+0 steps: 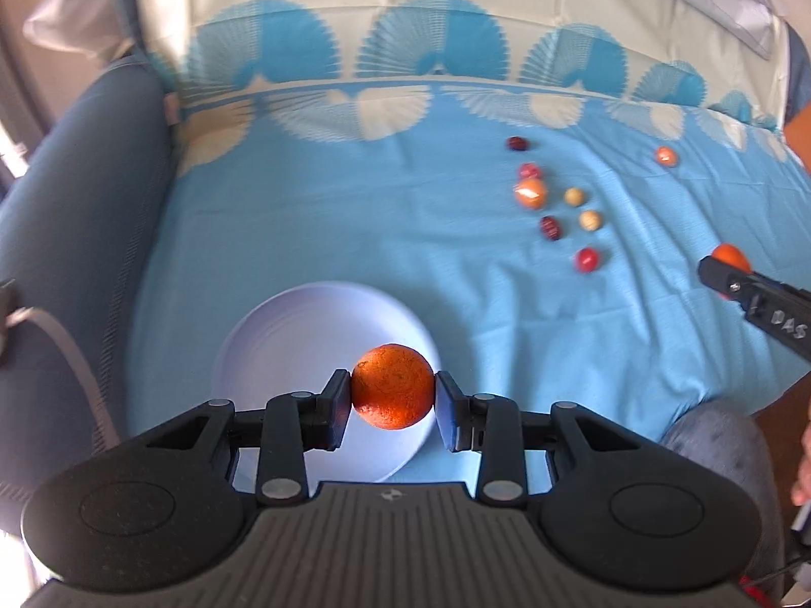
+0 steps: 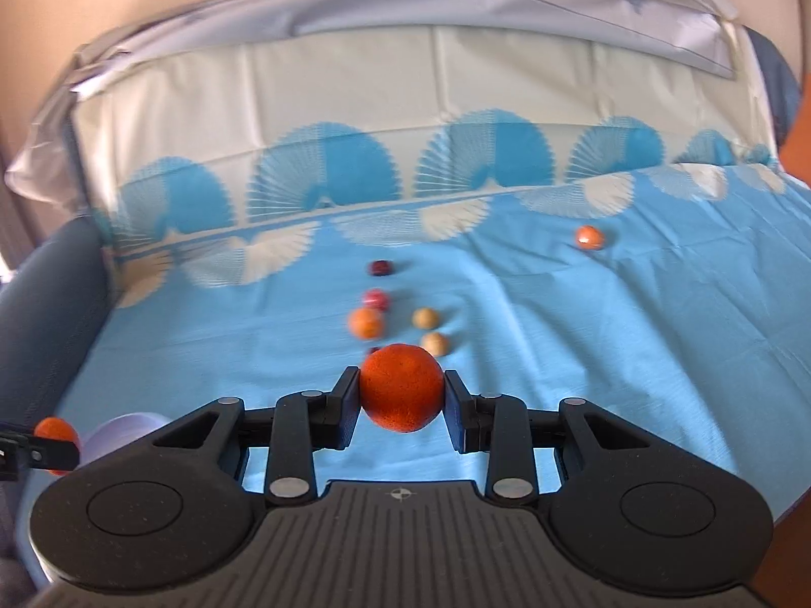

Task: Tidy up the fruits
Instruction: 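Carry both oranges over the white plate and open both tools to drop them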

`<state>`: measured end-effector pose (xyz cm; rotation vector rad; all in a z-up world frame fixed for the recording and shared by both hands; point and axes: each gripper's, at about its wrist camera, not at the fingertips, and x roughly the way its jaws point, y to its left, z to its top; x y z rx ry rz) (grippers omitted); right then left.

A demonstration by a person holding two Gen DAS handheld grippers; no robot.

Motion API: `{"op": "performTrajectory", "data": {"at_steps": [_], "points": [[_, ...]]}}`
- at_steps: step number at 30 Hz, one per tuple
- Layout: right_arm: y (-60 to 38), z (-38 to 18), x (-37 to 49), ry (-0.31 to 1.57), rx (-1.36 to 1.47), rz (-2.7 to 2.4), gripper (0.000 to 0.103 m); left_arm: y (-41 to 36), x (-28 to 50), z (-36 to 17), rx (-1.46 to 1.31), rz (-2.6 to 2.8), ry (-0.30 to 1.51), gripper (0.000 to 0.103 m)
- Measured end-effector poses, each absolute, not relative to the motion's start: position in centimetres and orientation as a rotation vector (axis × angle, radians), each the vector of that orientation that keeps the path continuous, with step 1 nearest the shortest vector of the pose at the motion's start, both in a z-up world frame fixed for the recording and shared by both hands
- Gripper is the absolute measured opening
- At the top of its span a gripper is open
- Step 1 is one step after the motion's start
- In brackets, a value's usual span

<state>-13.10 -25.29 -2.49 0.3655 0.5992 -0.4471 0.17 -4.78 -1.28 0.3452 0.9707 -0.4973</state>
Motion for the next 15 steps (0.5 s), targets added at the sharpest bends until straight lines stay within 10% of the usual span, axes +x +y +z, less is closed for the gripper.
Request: {"op": "performTrajectory", "data": {"at_steps": [15], "points": [[-11.1,1.8,-15.1,0.678,0.308,-0.138,0.036,8.8,-5.7,1.9,0.168,-0.348,0.942,0.039]]}}
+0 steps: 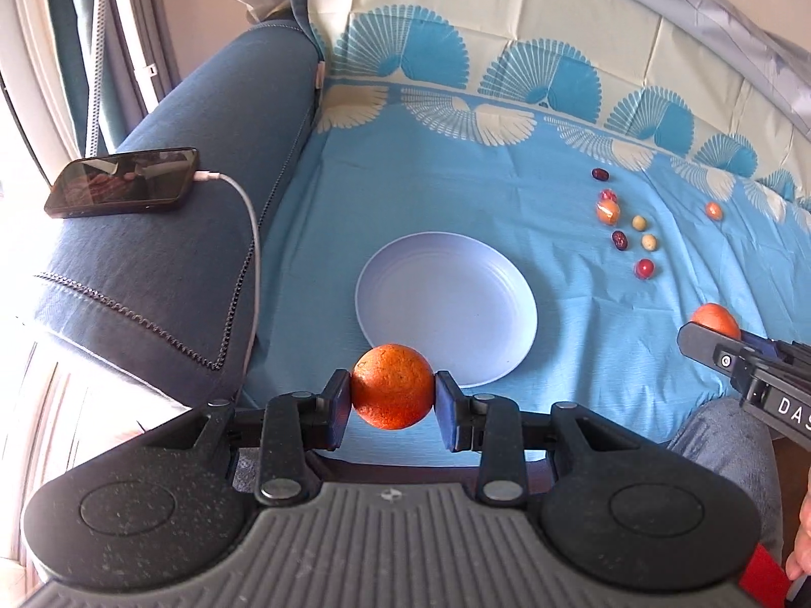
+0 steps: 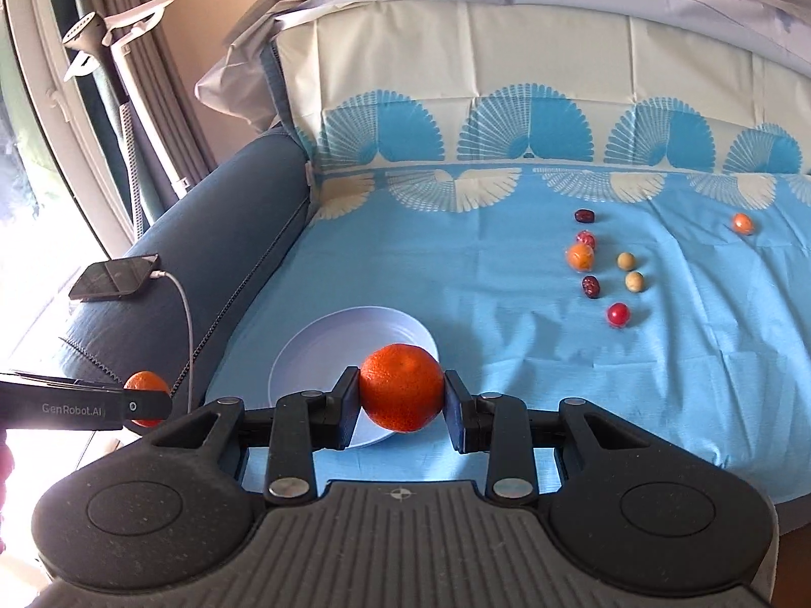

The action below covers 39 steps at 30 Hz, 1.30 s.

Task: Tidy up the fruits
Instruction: 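Carry both oranges over the white plate and open both tools to drop them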

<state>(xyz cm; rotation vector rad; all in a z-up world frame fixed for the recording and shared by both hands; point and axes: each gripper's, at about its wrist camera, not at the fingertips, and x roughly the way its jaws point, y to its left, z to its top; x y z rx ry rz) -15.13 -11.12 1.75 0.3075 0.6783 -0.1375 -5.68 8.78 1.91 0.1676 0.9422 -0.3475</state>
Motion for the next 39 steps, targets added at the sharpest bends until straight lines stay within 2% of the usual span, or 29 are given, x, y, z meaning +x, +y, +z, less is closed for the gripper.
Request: {"op": "performTrajectory", "data": {"at_steps": [21,29,39], "points": [[-9.3,3.0,-14.6,0.656,0.221,-0.125,0.036,10.0,-5.0,2.5,0.098,-0.350,0.922,0.039],[-9.1,1.0,-12.0,0.701,0.203,-0.111,0.036,7.9,-1.6,1.5,0.103,-0.360,0.944,0.039],[-9.6,-3.5,-6.9,0.787,0.192,-0.083,0.036,4.3,3.3,-2.5,0.153,-0.374,0.992,0.039]]}}
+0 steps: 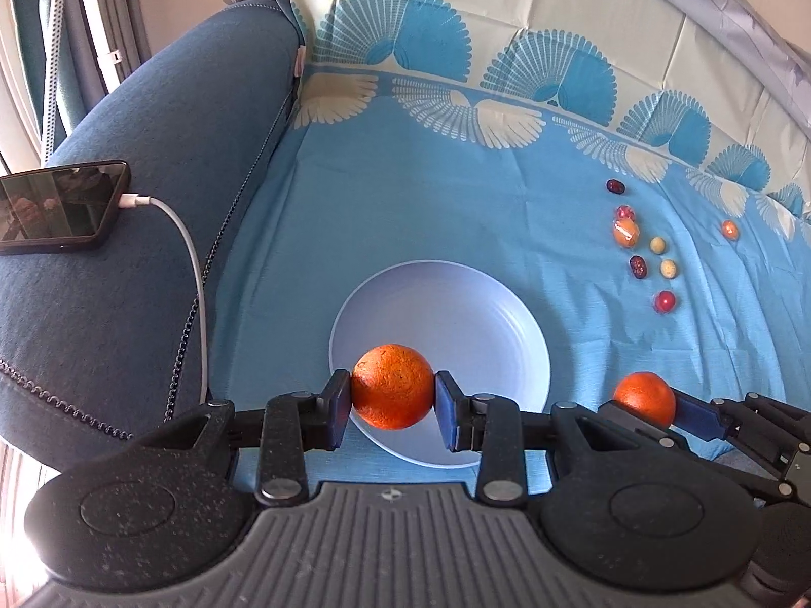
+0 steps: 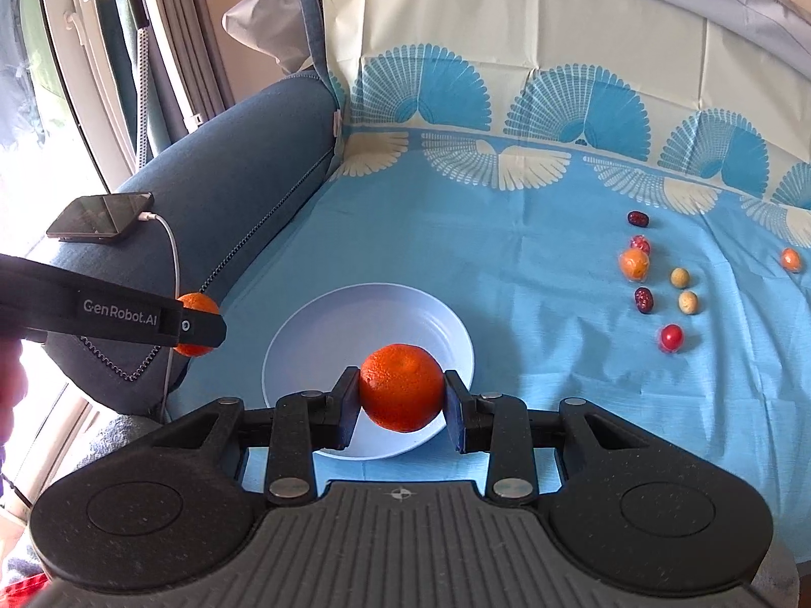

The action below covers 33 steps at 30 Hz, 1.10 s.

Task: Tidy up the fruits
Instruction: 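Carry both oranges over the white plate and open both tools to drop them, then withdraw both open tools from the plate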

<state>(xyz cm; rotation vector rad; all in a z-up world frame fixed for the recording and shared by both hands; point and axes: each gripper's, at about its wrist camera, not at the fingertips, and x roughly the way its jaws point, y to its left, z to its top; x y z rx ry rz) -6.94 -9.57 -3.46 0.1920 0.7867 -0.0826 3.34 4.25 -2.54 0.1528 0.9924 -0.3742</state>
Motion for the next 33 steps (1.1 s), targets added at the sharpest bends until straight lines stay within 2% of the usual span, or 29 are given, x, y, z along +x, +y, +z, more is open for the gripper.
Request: {"op": "performTrajectory", "data": {"at_steps": [10,18,20,21,22,23,25,29,33], "points": [[-9.6,-10.1,-1.6,0.897,0.090,-0.048,0.036,2.0,8.3,-9.1,0.217,-0.353,1.101,0.039],[-9.5,-13.2,0.6,0.963,0.056,-0.025,0.036,2.0,10.5,-12.5,0.254,-0.333,1.143,0.040],[-9.5,-13.4,1.1,0.971,0.048,-0.015,0.037,2.2,10.8,-12.3,0.241,-0.340,1.125,0.060],[-9.5,-13.4,1.3,0.974,0.045,-0.009,0.037,2.3,10.8,-11.8,0.233,-0.342,1.101,0.086],[-9.5,-13.2,1.4,0.974,0.042,-0.009,0.041,2.3,10.6,-11.3,0.226,-0.336,1.066,0.103],[-9.5,-12.8,1.4,0.966,0.039,-0.011,0.058,2.5,10.4,-10.6,0.218,-0.331,1.022,0.102],[-9.7,-11.6,1.0,0.937,0.039,-0.011,0.082,2.6,9.9,-9.3,0.220,-0.350,0.985,0.103],[-10.0,-8.8,-1.0,0.920,0.040,-0.019,0.093,3.5,8.3,-7.4,0.228,-0.342,1.014,0.103],[-9.9,-6.3,-4.5,0.930,0.099,-0.020,0.099,5.1,5.0,-5.8,0.212,-0.321,1.042,0.103]]}}
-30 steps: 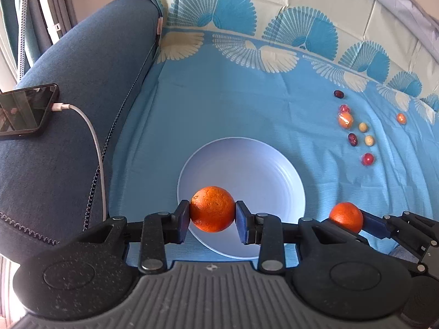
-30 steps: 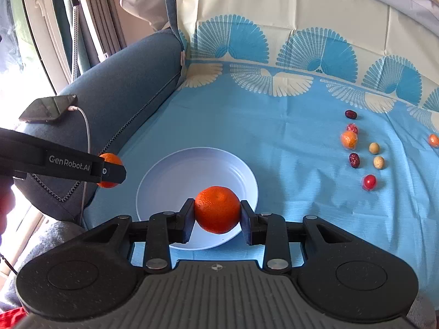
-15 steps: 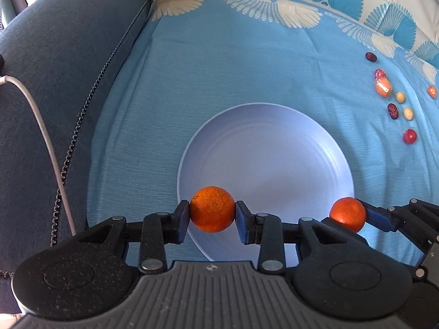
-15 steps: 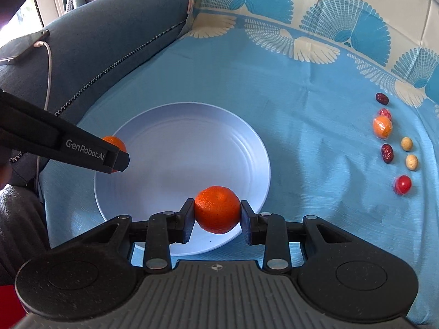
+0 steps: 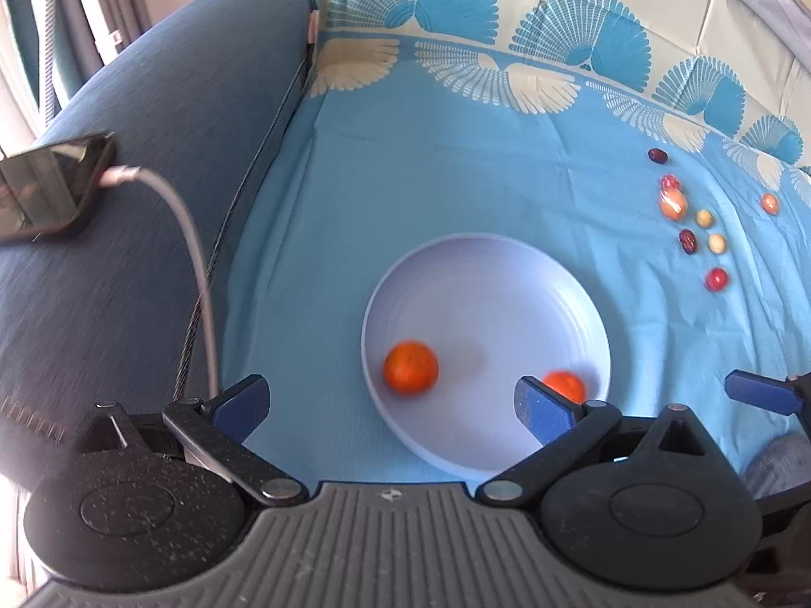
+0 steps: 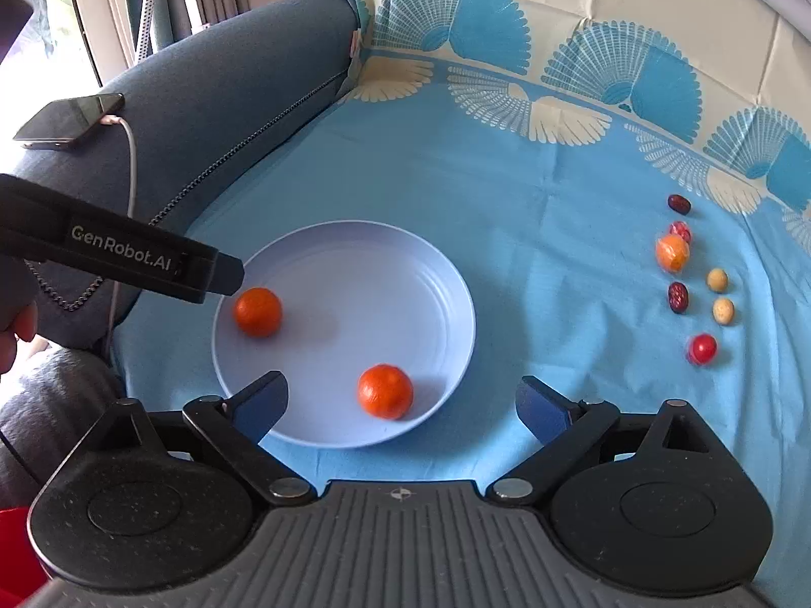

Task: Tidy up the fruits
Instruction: 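Withdraw both open tools from the plate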

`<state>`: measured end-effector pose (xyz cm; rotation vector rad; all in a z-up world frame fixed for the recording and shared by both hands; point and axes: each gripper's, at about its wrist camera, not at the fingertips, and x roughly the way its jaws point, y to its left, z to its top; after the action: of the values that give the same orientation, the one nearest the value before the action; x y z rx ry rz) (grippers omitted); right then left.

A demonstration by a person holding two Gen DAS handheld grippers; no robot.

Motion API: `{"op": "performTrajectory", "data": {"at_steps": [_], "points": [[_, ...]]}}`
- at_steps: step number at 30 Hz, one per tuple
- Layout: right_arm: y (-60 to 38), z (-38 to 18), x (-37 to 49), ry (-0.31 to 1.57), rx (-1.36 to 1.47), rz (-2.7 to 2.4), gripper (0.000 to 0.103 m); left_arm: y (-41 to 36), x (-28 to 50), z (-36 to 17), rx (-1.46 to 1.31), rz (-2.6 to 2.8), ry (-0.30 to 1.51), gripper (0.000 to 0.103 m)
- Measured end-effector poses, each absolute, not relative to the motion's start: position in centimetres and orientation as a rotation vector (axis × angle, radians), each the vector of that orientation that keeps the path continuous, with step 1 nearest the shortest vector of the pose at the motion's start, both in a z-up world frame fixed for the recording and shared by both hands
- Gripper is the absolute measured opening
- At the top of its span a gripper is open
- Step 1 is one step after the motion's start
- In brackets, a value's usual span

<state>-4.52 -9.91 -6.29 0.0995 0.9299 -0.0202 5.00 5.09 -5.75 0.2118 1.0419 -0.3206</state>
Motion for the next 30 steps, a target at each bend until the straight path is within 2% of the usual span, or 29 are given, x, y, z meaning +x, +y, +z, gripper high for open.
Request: {"op": "performTrajectory", "data": {"at_steps": [7,12,30], "points": [[-8.8,-2.8,-9.9,0.888,0.147,-0.037,0.102,8.0,-0.9,-3.5,0.181,-0.295,1.053,0.103],[-8.3,-0.6,-12.3,0.812,0.124,-0.063,0.102,8.3,-3.5,-1.3,0.179,-0.308,0.991,0.103],[-8.1,2.2,-17.3,0.674,0.121,-0.074,0.102,7.4,-7.9,1.8,0.209,-0.301,0.928,0.103]]}}
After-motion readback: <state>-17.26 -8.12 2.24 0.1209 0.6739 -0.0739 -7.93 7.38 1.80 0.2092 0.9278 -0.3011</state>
